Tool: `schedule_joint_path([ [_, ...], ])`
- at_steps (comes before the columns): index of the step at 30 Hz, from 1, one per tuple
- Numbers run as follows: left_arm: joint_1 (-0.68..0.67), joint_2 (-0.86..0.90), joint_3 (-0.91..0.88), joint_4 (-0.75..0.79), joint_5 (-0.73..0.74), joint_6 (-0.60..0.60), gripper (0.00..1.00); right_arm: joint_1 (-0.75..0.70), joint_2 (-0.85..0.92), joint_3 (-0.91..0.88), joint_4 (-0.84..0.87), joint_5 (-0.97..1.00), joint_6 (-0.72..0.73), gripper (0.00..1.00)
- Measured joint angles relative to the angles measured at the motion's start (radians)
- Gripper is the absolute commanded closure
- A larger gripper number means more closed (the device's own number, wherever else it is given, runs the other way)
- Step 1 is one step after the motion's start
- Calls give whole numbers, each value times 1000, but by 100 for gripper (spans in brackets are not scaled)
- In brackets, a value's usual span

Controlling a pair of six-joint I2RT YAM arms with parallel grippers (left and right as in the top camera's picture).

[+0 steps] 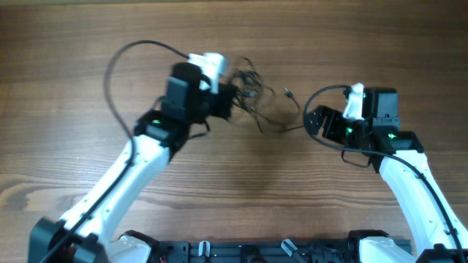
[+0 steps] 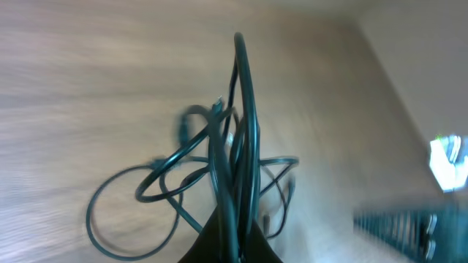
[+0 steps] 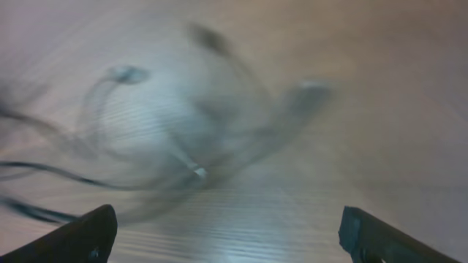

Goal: Untangle cables

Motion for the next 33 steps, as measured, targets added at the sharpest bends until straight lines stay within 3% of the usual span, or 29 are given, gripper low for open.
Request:
schedule_joint_path([
  [3, 93, -80, 0, 13, -56, -105, 96, 0, 8, 0, -39, -7, 77, 0],
  [6, 90, -95, 0, 8, -43, -124, 96, 0, 9, -4, 53, -209, -84, 1],
  [9, 59, -89, 0, -11, 50, -54, 96, 0, 8, -4, 143, -442, -284, 1],
  [12, 14, -83, 0, -56, 145, 23, 96, 0, 8, -4, 221, -525, -387, 2],
  [18, -74, -71, -1, -71, 212, 78, 96, 18, 22, -4, 350, -606, -453, 2],
  [21, -116, -71, -1, -63, 220, 83, 96, 55, 43, -4, 357, -615, -471, 7],
  [22, -130, -71, -1, -61, 224, 84, 96, 69, 47, -4, 358, -617, -485, 20],
  [25, -152, -71, -1, -60, 227, 86, 96, 105, 60, -4, 365, -621, -534, 71],
  [27, -154, -71, -1, -60, 227, 86, 96, 107, 61, -4, 365, -620, -549, 93],
  [33, -117, -71, -1, -79, 154, 49, 96, 99, 61, -4, 264, -546, -476, 96],
])
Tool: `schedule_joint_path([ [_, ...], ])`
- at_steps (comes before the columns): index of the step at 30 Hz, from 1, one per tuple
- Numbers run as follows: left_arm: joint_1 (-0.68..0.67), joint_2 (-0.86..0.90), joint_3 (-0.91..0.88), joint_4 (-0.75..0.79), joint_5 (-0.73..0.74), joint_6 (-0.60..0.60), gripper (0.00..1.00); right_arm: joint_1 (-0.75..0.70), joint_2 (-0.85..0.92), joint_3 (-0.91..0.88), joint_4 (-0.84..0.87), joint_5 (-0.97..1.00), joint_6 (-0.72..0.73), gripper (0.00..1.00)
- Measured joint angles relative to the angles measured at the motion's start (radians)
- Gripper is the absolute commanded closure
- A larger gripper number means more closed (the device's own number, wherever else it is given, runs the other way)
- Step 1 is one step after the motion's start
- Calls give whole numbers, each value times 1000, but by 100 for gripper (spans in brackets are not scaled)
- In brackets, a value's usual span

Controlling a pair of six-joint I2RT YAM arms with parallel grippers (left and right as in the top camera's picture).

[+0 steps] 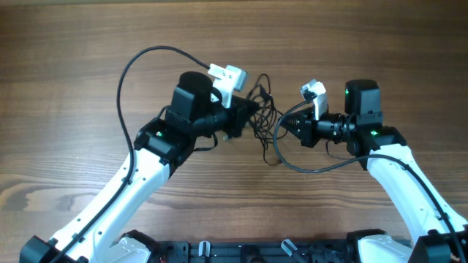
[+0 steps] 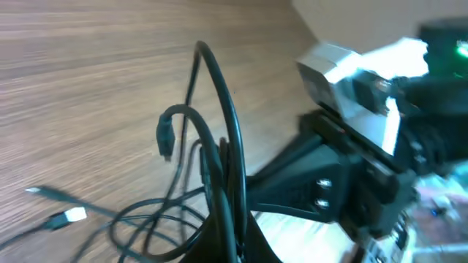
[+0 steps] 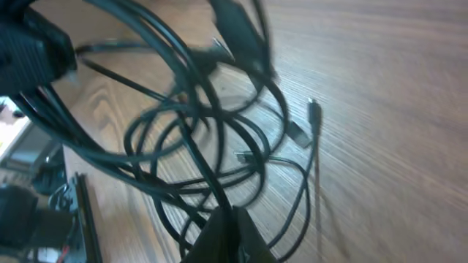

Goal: Untangle cables

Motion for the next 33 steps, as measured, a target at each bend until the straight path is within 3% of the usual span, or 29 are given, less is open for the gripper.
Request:
schedule_joint_path([
  [7, 135, 2, 0, -203, -171, -162, 96, -302, 0, 0, -29, 14, 217, 96],
  [11, 196, 2, 0, -220, -202, -238, 96, -442, 0, 0, -73, 5, 293, 96],
  [15, 231, 3, 0, -221, -291, -404, 96, -503, 1, 0, -203, 161, 424, 96],
  [17, 232, 3, 0, -205, -303, -459, 96, -503, 1, 0, -233, 209, 458, 81],
  [19, 235, 3, 0, -174, -335, -505, 96, -510, 1, 0, -248, 291, 488, 18],
  [21, 253, 3, 0, -152, -378, -527, 96, -531, 1, 0, -252, 357, 524, 6],
  [22, 259, 3, 0, -137, -385, -526, 96, -534, 1, 0, -252, 383, 548, 5],
  [25, 257, 3, -2, -31, -272, -364, 95, -534, 1, -1, -227, 377, 555, 4],
  [29, 222, 3, -2, 23, 31, -66, 96, -517, 1, -1, -124, 138, 334, 1],
  [33, 155, 3, -2, 24, 190, 89, 96, -430, 1, -1, -110, -135, 95, 0],
])
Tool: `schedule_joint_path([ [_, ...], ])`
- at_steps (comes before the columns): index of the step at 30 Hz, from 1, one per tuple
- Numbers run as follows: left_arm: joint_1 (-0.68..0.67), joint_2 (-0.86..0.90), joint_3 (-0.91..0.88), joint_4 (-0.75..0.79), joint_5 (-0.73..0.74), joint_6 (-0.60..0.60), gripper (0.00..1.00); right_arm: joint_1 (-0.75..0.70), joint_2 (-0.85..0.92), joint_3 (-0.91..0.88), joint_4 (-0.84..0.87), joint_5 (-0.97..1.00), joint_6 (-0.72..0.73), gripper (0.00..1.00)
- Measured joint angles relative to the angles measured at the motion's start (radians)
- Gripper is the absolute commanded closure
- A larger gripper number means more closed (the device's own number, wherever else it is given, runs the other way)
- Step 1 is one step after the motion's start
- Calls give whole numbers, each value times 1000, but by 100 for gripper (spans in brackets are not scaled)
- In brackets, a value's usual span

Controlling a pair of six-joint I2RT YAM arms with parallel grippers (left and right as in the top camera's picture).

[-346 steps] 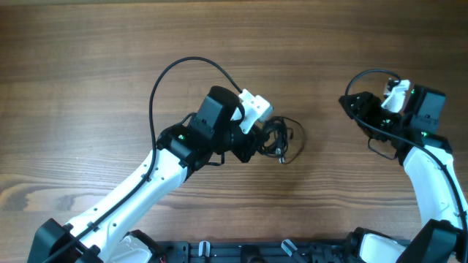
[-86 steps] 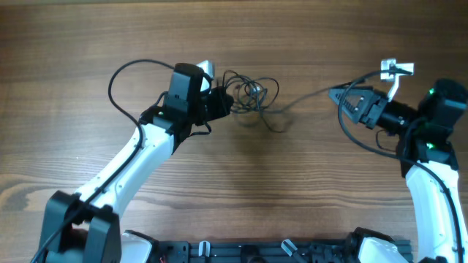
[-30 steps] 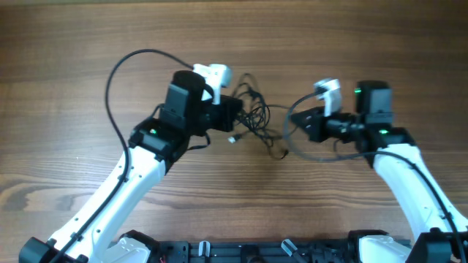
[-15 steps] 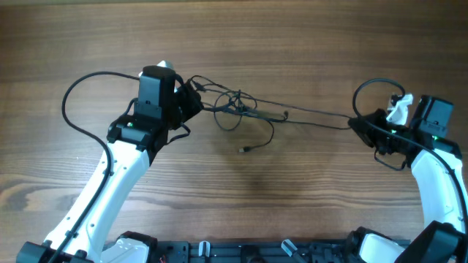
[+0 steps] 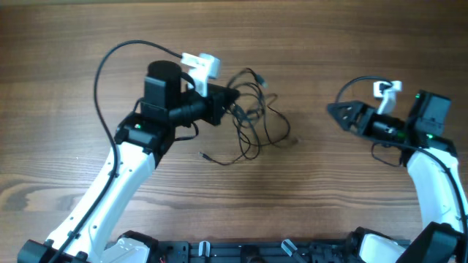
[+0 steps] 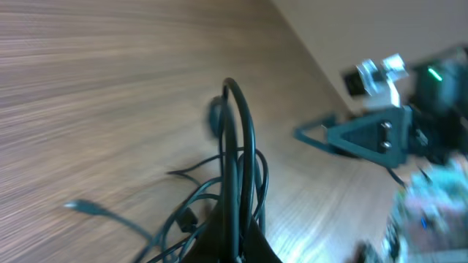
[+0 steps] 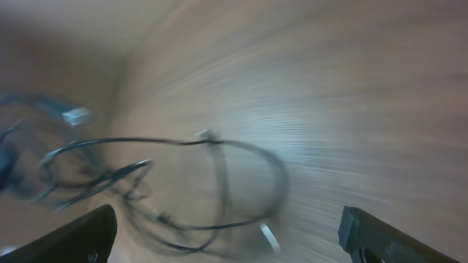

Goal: Untangle cables

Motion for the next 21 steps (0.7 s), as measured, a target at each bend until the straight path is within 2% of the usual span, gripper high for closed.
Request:
schedule_joint_path([
  [4, -71, 0, 0, 20, 45, 54, 96, 124, 0, 0, 47, -85, -153, 0],
  [7, -114, 0, 0, 21, 62, 72, 96, 199, 0, -1, 120, -87, -184, 1],
  [13, -138, 0, 0, 22, 66, 79, 96, 295, 0, 0, 142, -89, -254, 18],
  [16, -138, 0, 0, 23, 66, 79, 95, 330, 0, 0, 124, -97, -341, 38],
  [17, -138, 0, 0, 22, 66, 79, 94, 336, 0, 0, 124, -106, -362, 63],
  [18, -138, 0, 0, 22, 66, 79, 94, 341, 0, 0, 123, -119, -382, 80],
  [19, -138, 0, 0, 23, 66, 80, 92, 343, 0, 0, 123, -126, -403, 90],
  [21, -138, 0, 0, 22, 66, 80, 93, 346, 0, 0, 109, -130, -425, 96],
])
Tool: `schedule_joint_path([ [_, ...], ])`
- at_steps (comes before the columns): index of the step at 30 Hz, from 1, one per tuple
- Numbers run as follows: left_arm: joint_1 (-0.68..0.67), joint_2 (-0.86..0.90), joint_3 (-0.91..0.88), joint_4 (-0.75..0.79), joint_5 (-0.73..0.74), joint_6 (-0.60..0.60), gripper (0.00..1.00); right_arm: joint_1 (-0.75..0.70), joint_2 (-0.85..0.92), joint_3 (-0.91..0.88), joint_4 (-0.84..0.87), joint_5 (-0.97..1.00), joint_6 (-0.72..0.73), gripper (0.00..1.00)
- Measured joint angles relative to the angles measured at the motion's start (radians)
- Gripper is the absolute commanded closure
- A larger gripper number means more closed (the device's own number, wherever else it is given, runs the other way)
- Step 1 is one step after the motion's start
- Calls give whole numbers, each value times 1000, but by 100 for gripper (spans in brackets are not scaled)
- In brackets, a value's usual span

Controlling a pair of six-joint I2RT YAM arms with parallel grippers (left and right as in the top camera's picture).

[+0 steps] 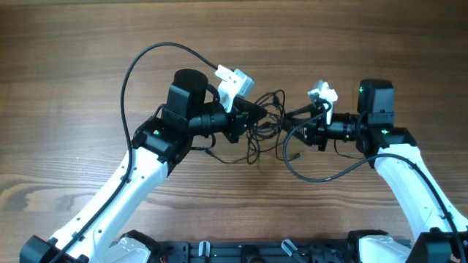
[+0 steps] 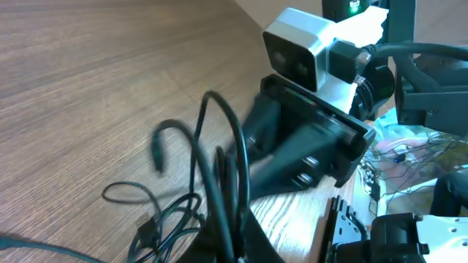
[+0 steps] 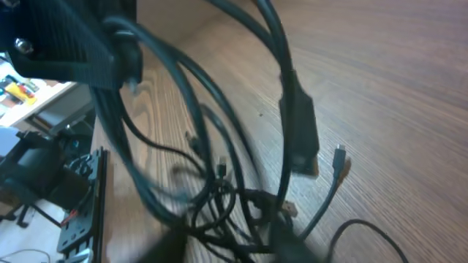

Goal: Untangle cables

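Note:
A tangle of thin black cables hangs at the table's middle, between my two grippers. My left gripper is shut on several strands, which rise from its closed fingers in the left wrist view. My right gripper faces it from the right, close up. Its blurred fingers stand apart, with strands of the tangle between them. A black plug hangs in front of it, and a small connector lies on the wood.
The wooden table runs all round. Each arm's own camera cable loops out: a big arc at the left, a lower loop by the right arm. The arm bases sit along the front edge.
The arms have come together at the middle. My right gripper was open and far to the right of the tangle; now its fingers are narrower and stand around strands next to my left gripper.
My left gripper has held the bundle throughout. At first the right gripper was open, off to the right. Then it was shut on strands close to the left one. Then it was open, empty and far right, with loops trailing from the left. Now both are together again.

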Motion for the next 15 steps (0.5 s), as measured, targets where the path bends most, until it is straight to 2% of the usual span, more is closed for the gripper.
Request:
schedule_joint_path([
  [4, 31, 0, 0, -5, -32, -7, 96, 2, 0, 0, -105, 69, -15, 95],
  [8, 130, 0, 0, -8, -138, -122, 96, 2, 0, 0, -113, 156, 45, 96],
  [12, 211, 0, 0, -76, -262, -268, 92, -47, 0, 0, -90, 477, 358, 96],
  [14, 246, 0, 0, -138, -344, -357, 93, -103, 0, 0, -102, 639, 509, 96],
  [15, 256, 0, 0, -160, -382, -398, 95, -128, 0, 0, -111, 695, 574, 82],
])
